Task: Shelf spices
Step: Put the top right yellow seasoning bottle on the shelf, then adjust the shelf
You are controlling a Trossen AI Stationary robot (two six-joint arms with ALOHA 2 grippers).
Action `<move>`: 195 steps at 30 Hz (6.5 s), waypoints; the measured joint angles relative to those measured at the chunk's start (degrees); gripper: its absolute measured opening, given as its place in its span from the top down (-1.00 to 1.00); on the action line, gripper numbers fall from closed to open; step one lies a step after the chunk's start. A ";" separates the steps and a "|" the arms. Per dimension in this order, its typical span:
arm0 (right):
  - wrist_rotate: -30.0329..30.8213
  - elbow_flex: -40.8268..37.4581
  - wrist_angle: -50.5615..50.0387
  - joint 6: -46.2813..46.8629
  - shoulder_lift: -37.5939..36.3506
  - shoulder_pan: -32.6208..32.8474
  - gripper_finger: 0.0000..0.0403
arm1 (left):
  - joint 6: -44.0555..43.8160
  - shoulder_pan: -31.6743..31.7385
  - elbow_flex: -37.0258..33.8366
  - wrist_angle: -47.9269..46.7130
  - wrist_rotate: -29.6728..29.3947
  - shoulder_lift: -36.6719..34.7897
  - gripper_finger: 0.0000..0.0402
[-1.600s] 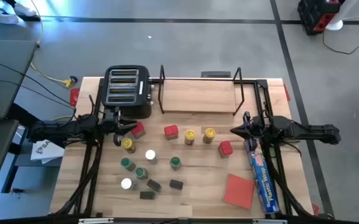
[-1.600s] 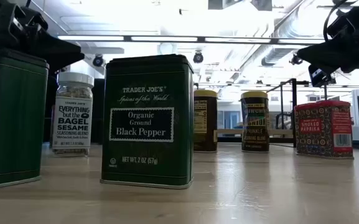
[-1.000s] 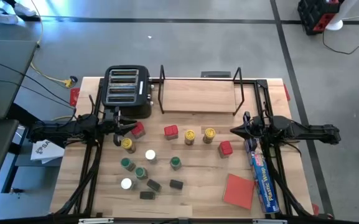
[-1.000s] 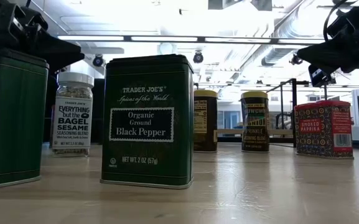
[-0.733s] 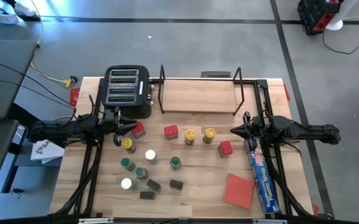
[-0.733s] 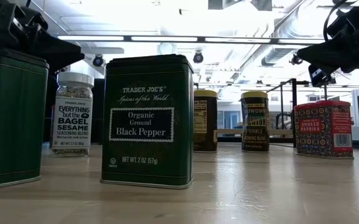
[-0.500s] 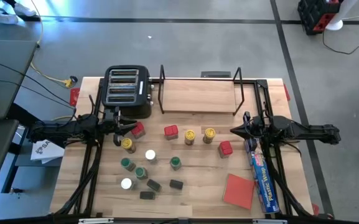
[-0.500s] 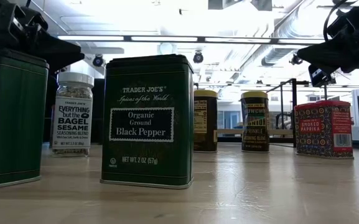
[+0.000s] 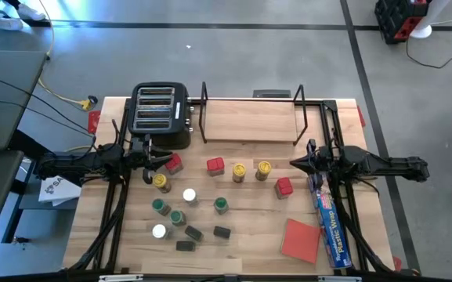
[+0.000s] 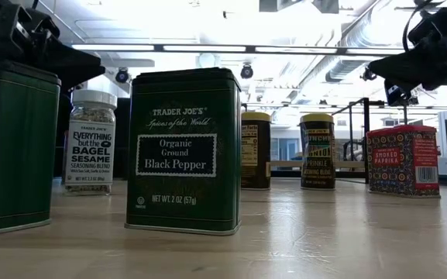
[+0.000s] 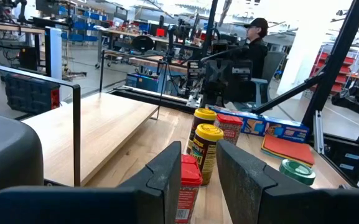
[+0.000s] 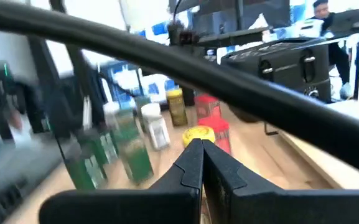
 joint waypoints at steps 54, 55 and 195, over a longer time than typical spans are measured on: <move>1.36 75.14 -64.51 -12.11 91.18 -3.85 -0.73 | -7.99 0.00 -0.01 0.16 -0.01 0.01 0.52; 1.16 75.14 -64.62 -12.06 92.00 -4.10 -0.73 | -7.99 0.00 -0.01 0.16 0.01 0.01 0.52; 10.97 107.03 -82.40 -40.07 101.04 -47.21 -0.46 | -7.53 0.01 -0.01 0.19 -0.45 0.02 0.52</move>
